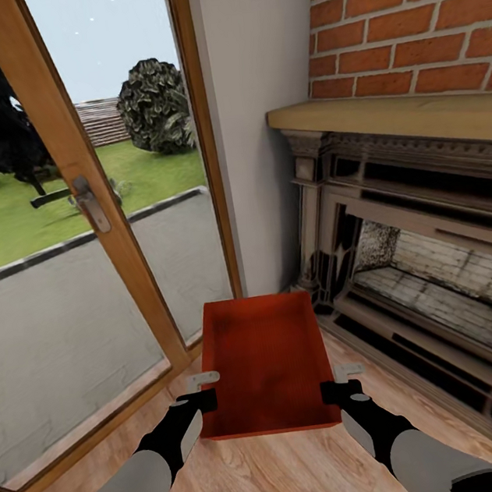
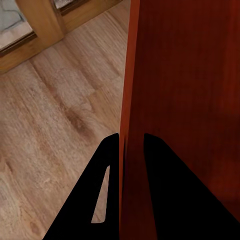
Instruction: Move the two storage containers from the living room to the garage. In the garage, place one container on the floor and stack the other container on top of it (either order is fine).
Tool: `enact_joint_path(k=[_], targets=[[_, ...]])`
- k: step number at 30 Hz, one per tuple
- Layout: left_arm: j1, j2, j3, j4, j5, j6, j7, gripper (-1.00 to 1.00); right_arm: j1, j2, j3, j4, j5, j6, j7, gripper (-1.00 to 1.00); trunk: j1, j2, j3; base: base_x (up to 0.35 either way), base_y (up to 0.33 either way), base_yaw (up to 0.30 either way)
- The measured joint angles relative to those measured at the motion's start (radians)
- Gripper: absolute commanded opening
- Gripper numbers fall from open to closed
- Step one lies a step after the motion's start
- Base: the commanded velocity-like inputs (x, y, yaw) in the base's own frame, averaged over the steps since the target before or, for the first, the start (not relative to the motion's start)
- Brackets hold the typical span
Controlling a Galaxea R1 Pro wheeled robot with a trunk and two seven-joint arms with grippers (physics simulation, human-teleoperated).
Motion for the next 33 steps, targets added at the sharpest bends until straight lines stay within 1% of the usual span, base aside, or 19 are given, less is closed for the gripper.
enact_joint_path(k=[33], targets=[[0.0,-0.001,-0.001,-0.002,0.001,0.0,0.002,-1.0,0.0,-0.001,-0.001,-0.001,0.001,0.0,0.001,-1.0,0.0,0.0,0.054,0.0,0.0,0.0]])
